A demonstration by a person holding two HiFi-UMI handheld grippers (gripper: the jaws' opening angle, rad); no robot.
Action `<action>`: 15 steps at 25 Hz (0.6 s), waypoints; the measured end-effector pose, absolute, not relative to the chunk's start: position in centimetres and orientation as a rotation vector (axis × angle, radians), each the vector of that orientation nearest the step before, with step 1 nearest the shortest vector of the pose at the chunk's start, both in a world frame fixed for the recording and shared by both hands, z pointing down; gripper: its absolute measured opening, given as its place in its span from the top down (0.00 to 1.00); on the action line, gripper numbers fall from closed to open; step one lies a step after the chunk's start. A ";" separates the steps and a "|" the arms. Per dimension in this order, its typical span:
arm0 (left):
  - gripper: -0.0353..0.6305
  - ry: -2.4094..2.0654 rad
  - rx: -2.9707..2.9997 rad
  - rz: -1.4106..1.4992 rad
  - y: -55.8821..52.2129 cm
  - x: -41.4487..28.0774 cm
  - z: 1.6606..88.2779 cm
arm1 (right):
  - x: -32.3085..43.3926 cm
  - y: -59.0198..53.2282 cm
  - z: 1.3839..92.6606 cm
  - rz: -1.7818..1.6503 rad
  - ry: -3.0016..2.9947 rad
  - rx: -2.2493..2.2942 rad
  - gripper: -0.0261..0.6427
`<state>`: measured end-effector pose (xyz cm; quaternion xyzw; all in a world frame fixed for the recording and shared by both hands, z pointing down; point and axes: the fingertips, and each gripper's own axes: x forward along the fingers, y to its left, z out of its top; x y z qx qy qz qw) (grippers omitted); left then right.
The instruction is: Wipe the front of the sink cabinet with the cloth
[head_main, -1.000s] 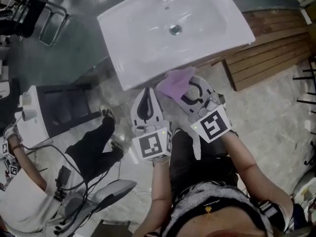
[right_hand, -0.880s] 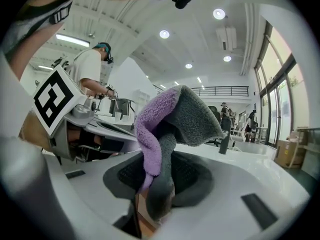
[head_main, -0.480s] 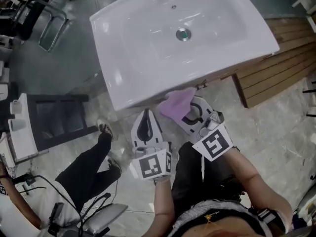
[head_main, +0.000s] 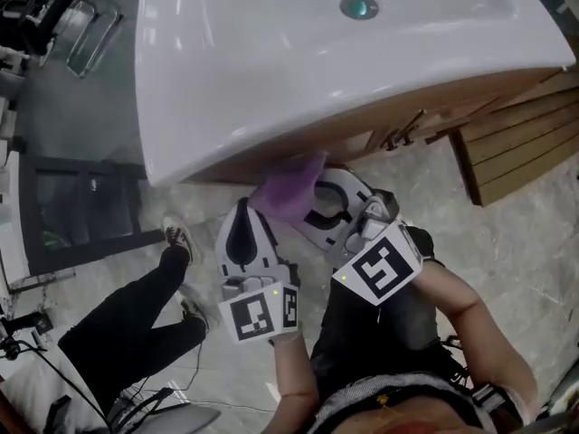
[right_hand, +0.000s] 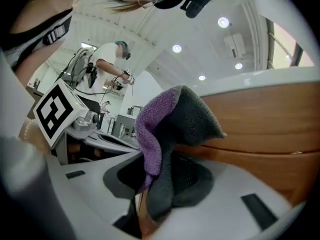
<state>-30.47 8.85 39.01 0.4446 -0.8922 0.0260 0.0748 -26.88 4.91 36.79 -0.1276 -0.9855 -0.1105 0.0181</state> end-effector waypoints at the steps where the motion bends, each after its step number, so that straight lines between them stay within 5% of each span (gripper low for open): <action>1: 0.94 -2.675 1.328 0.063 9.3 -30.8 40.1 | -27.1 5.2 37.6 -0.334 -3.062 -0.396 0.70; 15: 0.94 -2.741 1.383 0.015 11.7 -32.2 44.6 | -29.5 9.8 38.4 -0.543 -3.110 -0.455 0.70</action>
